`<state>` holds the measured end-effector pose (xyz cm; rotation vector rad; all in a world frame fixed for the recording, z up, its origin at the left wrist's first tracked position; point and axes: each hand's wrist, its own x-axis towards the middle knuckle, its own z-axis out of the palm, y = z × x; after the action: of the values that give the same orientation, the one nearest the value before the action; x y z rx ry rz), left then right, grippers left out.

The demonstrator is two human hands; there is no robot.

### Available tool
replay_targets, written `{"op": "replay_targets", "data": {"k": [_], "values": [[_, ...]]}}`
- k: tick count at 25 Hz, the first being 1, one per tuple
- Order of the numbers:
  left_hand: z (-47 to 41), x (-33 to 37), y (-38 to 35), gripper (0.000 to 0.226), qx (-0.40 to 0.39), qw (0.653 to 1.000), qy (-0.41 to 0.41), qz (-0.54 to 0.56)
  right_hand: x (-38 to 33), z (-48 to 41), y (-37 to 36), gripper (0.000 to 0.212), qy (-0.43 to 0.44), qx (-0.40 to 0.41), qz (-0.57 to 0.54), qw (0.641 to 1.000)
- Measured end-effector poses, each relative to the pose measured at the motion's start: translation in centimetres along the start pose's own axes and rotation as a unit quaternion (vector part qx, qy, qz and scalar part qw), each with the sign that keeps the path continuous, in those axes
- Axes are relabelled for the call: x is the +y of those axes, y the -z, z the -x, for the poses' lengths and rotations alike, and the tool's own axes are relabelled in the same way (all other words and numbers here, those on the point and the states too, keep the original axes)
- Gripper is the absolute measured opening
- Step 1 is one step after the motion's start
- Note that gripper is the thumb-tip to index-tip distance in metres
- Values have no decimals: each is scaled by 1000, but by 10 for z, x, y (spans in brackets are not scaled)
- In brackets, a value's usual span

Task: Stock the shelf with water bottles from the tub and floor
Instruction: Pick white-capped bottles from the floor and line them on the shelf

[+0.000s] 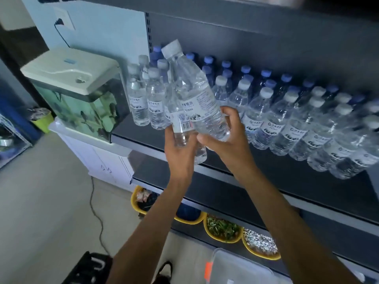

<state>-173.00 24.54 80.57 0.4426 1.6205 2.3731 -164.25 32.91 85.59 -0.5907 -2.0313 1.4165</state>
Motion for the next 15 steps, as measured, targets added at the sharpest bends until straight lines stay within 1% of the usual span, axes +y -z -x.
{"op": "replay_targets", "data": {"k": [3, 6, 9, 12, 15], "values": [[-16, -21, -8, 37, -47, 998, 40, 2, 29, -2, 3, 60, -5, 81, -6, 997], [-33, -42, -12, 41, -105, 993, 46, -16, 63, -1, 2, 51, -17, 120, -69, 990], [-42, -57, -16, 44, -157, 986, 28, -38, 94, 1, 10, 49, -47, 144, -63, 986], [-40, -80, -19, 48, -166, 978, -14, -123, 123, 3, 18, 50, -94, 150, -26, 984], [-43, -94, -25, 44, -175, 965, -53, -189, 136, 1, 25, 60, -98, 139, -1, 985]]}}
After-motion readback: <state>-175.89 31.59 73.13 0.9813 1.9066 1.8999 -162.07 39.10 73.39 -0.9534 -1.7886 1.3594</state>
